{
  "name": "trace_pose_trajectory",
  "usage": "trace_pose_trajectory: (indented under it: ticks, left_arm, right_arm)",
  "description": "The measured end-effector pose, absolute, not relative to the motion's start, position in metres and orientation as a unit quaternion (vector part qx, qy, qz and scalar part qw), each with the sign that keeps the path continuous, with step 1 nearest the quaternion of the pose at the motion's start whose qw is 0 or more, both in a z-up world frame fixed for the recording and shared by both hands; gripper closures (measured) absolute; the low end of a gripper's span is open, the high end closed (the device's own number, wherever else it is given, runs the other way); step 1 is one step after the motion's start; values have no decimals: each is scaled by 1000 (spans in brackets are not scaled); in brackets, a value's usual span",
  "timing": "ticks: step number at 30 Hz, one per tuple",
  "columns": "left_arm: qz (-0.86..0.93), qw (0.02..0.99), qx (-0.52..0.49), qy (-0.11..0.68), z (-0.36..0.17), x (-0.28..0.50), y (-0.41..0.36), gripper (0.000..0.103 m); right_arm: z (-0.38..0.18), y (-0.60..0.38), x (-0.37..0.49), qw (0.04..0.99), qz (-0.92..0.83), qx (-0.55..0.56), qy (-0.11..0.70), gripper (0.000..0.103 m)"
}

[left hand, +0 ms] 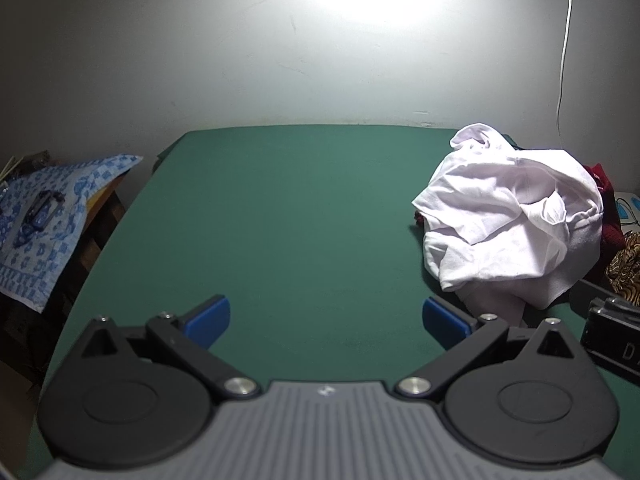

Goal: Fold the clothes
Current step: 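Move both open grippers toward the crumpled white T-shirt, then grasp the white T-shirt with the right gripper and lift it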

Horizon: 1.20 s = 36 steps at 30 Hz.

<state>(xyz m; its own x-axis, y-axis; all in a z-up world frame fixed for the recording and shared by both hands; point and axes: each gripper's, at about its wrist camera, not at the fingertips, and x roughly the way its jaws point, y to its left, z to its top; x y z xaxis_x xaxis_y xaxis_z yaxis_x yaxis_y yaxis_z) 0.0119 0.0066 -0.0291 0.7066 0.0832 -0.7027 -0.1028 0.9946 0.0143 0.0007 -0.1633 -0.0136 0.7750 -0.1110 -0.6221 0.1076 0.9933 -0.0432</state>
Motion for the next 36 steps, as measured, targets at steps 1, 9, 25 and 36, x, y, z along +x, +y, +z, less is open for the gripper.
trace_pose_trajectory:
  ticks: [1, 9, 25, 36]
  left_arm:
    - [49, 924, -12, 379, -29, 12, 5, 0]
    - [34, 925, -12, 379, -31, 18, -9, 0]
    - [32, 929, -5, 369, -26, 29, -28, 0]
    - [18, 931, -1, 366, -25, 29, -34, 0]
  right_arm:
    - [-14, -164, 1, 942, -58, -2, 331, 6]
    - [-17, -177, 5, 940, -60, 3, 336, 6]
    - [-14, -198, 17, 942, -47, 15, 332, 6]
    - [-12, -204, 16, 945, -49, 19, 324, 6]
